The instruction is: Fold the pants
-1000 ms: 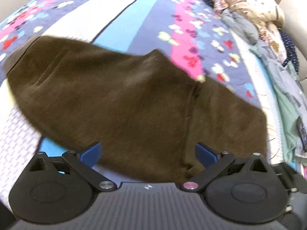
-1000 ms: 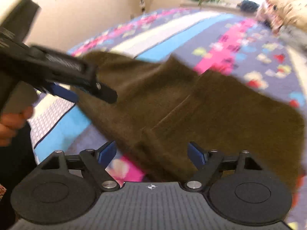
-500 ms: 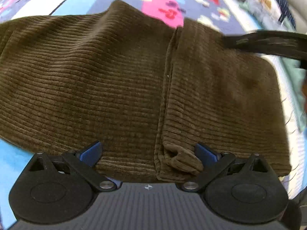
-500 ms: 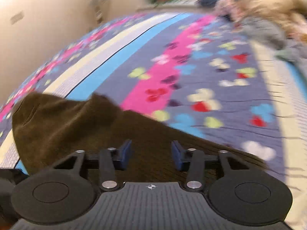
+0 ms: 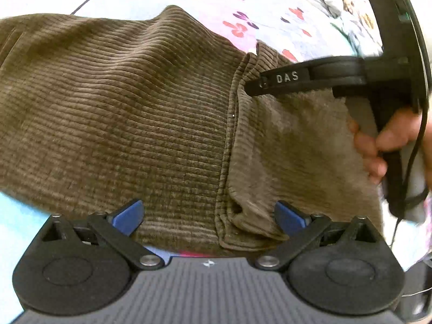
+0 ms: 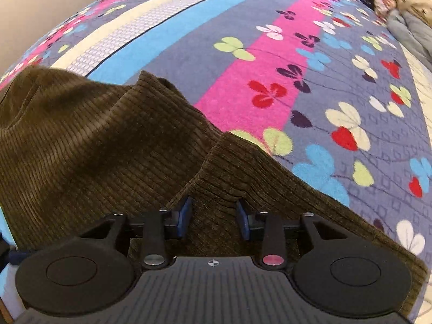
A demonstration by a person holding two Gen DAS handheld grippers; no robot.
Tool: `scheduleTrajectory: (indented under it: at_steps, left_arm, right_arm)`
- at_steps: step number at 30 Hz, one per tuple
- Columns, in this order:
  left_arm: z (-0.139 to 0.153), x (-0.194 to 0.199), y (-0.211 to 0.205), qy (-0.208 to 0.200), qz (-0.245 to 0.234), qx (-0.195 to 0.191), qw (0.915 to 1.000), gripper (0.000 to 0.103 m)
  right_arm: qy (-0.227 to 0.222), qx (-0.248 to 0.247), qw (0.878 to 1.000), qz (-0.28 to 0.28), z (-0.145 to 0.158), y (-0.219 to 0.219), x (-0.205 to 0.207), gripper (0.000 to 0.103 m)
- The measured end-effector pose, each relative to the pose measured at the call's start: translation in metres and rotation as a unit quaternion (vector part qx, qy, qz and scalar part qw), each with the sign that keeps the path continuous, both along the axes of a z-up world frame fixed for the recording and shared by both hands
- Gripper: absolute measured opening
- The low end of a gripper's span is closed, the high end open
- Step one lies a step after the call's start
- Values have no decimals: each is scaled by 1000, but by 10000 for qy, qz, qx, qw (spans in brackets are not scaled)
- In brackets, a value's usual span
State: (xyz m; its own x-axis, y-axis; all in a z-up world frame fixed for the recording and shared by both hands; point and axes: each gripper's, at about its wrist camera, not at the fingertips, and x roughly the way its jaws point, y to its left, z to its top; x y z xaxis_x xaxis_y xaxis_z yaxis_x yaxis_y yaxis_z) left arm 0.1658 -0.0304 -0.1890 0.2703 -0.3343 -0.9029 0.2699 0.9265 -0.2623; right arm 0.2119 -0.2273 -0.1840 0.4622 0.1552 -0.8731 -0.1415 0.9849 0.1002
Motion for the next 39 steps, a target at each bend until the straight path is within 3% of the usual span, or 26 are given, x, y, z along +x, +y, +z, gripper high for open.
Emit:
scheduleTrajectory:
  at_steps: [2,4,8,14,18,23,29,32,36,39]
  left_arm:
    - [17,-5,7,-119,54,-117,9998,103]
    - [31,-14,15,-322,70,-87,9994,103]
    - [58,-35,22,-540,-84,266,9982,103]
    - [112,-88,36,-1025,-89,339,9941,103]
    - [142,-118,39,-1497,-6,278,9883,103]
    - [163,-153,38,-1644,-46,209,9862,103]
    - [172,-175,32,-1823,17,268,9829,103]
    - [172,-184,31,-1659,155,-64,9860,103]
    - [161,-186,22,-1585,238,-67,9870,103]
    - [146,-181,8,-1676,-5,-9,9859,103]
  right_arm:
    - [-136,264,9988,-400,15,-7,-12,52]
    - [-612,661,9922,-866,43,-18,-38,83]
    - [-1268,1142,9778,-1214,91,-34,-110,95]
    - [-1174,1695,9719,-1134,114,-34,-195,102]
    - [-1498,1831,9640,-1211,129,-26,-240,102]
    - [-1813,1867,9567,-1304,141,-23,-283,102]
    - [-2227,1737,9503,-1309,157,-21,-316,102]
    - [-2489,1622,9430,-1497,162,-25,-334,102]
    - [-2637,1579,9333,-1859,154,-44,-355,102]
    - [-2599,1413,9338,-2015,140,-60,-363,102]
